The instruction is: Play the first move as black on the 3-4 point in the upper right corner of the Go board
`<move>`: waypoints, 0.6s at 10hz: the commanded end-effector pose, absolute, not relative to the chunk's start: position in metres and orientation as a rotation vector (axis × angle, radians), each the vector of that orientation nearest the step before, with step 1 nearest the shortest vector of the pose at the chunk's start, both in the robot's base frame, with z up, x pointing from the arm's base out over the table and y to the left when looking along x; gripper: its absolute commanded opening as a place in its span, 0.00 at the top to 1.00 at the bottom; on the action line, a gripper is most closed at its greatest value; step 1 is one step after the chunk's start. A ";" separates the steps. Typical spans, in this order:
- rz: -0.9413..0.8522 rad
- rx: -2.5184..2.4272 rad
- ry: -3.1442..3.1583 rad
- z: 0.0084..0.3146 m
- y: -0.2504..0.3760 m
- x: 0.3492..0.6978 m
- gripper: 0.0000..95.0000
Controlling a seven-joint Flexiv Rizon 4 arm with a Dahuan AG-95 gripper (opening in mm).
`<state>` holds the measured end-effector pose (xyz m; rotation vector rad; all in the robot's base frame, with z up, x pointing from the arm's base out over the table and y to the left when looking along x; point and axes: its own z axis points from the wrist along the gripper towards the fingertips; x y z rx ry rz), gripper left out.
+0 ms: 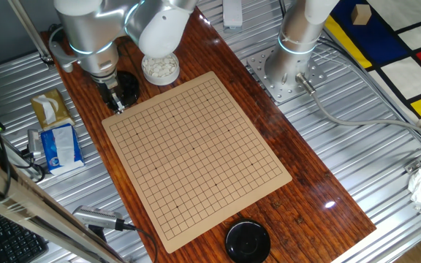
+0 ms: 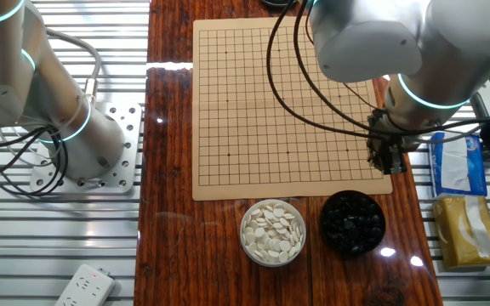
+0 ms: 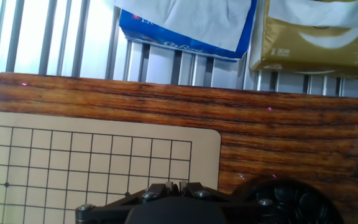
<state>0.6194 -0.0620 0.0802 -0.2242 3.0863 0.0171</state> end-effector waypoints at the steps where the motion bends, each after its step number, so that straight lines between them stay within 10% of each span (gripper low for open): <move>1: 0.017 -0.231 3.086 0.080 -0.062 0.619 1.00; 6: 0.047 -0.354 3.111 0.080 -0.062 0.619 1.00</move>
